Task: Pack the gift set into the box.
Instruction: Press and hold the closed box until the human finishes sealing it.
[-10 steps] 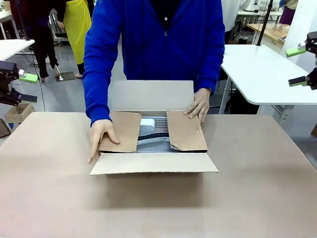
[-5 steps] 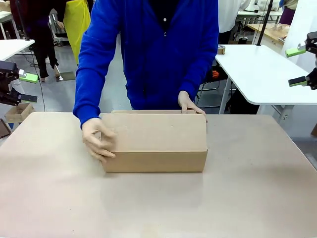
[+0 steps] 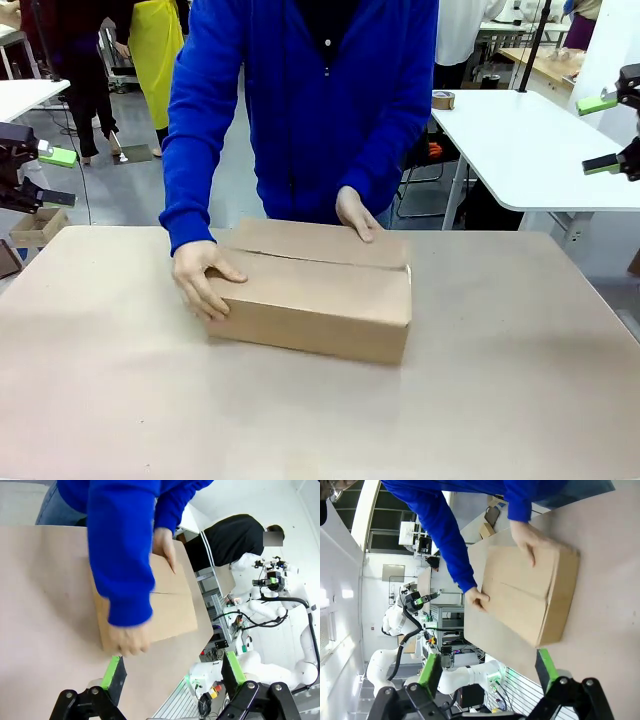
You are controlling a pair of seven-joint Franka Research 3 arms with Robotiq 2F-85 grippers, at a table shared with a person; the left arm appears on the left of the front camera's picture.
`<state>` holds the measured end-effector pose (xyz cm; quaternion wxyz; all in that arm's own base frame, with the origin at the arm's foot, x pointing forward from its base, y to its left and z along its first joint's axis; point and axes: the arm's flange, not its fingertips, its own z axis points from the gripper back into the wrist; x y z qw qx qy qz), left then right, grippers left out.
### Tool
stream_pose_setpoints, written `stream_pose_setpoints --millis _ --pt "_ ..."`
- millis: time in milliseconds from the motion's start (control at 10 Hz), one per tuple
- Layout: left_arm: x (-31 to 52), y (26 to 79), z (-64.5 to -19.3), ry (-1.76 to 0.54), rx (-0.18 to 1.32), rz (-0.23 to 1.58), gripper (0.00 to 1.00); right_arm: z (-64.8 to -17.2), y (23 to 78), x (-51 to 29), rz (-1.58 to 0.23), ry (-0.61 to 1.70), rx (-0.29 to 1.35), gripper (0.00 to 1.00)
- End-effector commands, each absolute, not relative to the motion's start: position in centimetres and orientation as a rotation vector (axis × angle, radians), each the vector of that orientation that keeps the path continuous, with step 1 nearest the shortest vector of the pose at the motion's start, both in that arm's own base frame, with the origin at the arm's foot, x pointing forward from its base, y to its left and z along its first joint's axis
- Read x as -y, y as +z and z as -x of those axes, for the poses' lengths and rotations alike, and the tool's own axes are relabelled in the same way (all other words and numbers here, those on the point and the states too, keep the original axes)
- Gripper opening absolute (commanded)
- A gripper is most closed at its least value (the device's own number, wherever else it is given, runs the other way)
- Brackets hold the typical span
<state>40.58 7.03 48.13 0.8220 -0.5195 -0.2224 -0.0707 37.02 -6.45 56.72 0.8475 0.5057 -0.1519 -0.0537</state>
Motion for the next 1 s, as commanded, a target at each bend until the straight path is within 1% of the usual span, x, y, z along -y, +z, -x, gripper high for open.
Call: stream_pose_setpoints --millis 0,900 --pt "-6.76 48.19 -40.5 -0.143 0.493 1.124 1.0 -37.19 56.97 6.35 -1.085 -0.108 0.329 1.0" --pt "-6.76 48.19 -40.5 -0.143 0.493 1.124 1.0 -37.19 56.97 6.35 -1.085 -0.108 0.329 1.0"
